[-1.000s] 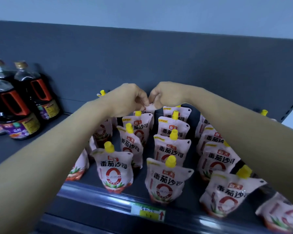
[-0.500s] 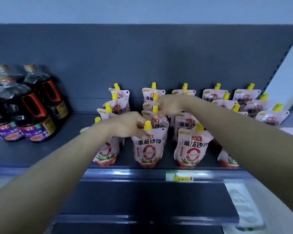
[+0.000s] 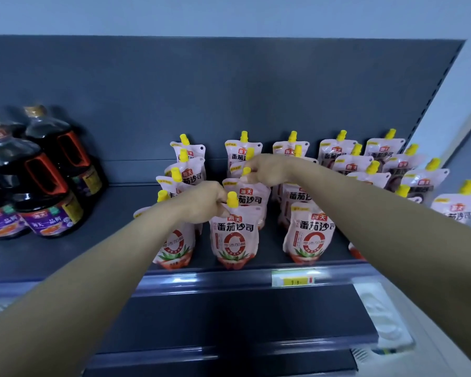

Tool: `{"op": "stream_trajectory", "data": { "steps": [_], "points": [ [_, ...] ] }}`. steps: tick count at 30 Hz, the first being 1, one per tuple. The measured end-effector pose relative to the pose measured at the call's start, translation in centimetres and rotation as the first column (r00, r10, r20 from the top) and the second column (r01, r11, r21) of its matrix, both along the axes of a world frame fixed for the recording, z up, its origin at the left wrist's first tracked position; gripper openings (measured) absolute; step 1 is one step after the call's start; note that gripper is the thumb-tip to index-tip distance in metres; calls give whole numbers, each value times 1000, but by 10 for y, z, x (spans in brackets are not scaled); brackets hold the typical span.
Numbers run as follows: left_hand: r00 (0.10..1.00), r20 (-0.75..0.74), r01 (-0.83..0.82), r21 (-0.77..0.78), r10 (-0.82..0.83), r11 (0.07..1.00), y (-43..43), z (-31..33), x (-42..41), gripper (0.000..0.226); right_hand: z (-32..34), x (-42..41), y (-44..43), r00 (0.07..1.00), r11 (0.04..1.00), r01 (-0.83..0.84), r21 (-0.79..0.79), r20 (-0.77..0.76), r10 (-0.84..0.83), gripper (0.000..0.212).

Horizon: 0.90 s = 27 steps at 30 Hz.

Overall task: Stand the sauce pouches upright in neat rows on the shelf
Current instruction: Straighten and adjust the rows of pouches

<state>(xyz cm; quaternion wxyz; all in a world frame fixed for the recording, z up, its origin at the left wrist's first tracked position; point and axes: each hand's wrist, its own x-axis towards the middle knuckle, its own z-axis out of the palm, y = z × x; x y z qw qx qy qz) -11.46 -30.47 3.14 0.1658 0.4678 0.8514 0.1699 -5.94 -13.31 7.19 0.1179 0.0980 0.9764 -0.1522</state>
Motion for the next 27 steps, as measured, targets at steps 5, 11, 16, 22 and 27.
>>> {"op": "stream_trajectory", "data": {
  "steps": [5, 11, 16, 22, 27],
  "points": [
    [999, 25, 24, 7, -24, 1000, 2, 2, -2, 14, 0, -14, 1, 999, 999, -45, -19, -8, 45, 28],
    [958, 283, 2, 143, -43, 990, -15, 37, -9, 12, 4, -24, 3, 990, 992, -125, -32, 64, 126, 15],
    [980, 184, -114, 196, 78, 974, -11, 51, -23, 19, 37, -24, 20, 993, 987, -24, -162, 108, 42, 41],
    [996, 15, -84, 70, 83, 994, 21, 35, -26, 26, 42, -42, 41, 982, 996, 58, 70, -183, -44, 39],
    [997, -63, -35, -14, 34, 999, 41, 19, -38, 8, 16, -61, 47, 1000, 998, 6, 60, 30, -8, 49]
  ]
}}
